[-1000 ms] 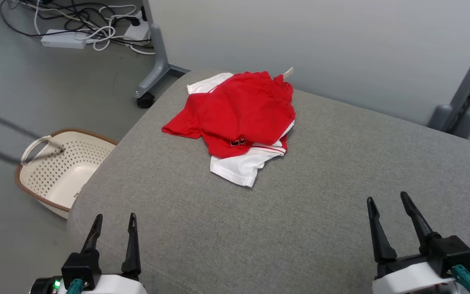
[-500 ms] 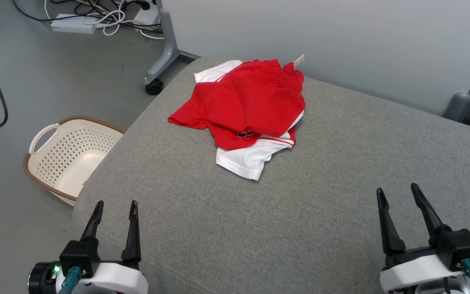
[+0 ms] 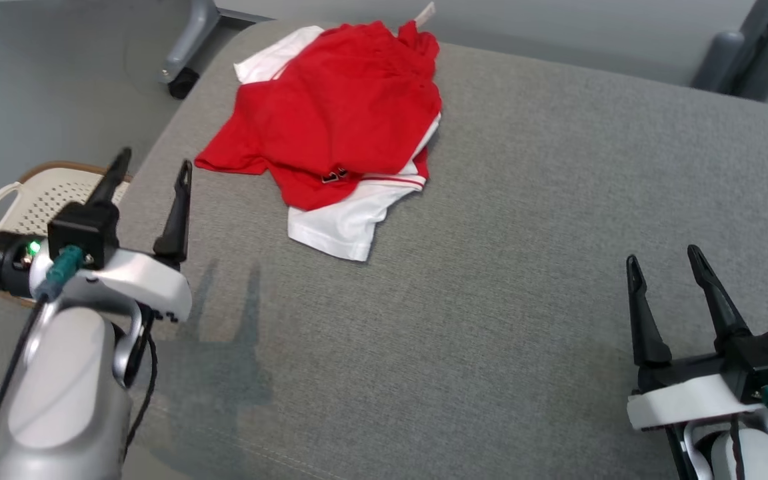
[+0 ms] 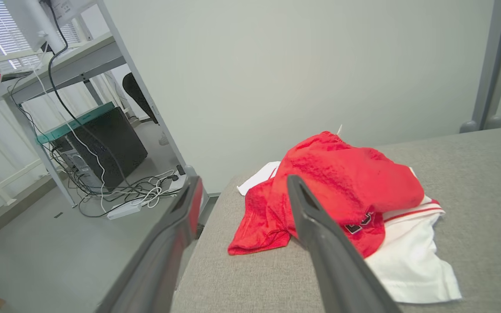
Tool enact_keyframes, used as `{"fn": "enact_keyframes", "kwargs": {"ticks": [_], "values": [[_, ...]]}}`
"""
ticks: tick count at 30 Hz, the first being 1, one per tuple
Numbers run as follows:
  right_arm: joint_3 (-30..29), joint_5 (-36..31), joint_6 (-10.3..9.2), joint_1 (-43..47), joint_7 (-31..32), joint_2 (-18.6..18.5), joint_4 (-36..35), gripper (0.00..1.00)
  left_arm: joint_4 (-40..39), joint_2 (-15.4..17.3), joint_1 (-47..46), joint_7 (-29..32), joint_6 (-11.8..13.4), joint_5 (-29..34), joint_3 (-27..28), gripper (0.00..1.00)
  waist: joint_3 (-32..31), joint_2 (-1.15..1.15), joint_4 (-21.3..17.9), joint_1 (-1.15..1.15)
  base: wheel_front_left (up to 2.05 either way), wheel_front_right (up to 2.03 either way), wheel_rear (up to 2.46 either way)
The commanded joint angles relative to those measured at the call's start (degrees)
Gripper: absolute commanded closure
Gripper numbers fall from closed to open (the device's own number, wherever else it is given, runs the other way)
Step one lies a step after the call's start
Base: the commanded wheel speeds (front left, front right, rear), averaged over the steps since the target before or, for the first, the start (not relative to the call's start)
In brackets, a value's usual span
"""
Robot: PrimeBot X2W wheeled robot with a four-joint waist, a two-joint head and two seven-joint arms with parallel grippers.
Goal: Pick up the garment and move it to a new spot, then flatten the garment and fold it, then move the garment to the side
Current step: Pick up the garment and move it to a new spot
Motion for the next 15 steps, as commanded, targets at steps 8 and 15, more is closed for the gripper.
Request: {"fn": "enact_keyframes", "kwargs": {"ticks": [8,15], "values": [[-0.4,-1.8,0.01,-3.9,-0.1,-0.3,-1.2,0.0,8.0,3.6,-13.9,5.3,-2.4,-2.7,-2.7,0.0,9.8,0.0,-10.3,0.0,0.0,0.0,0.0],[-0.8,-2.8,0.01,-5.8,-0.1,-0.3,-3.5,0.0,14.3,5.2,-21.9,8.8,-2.7,-8.4,-8.2,0.0,14.7,0.0,-14.2,0.0,0.0,0.0,0.0]]}}
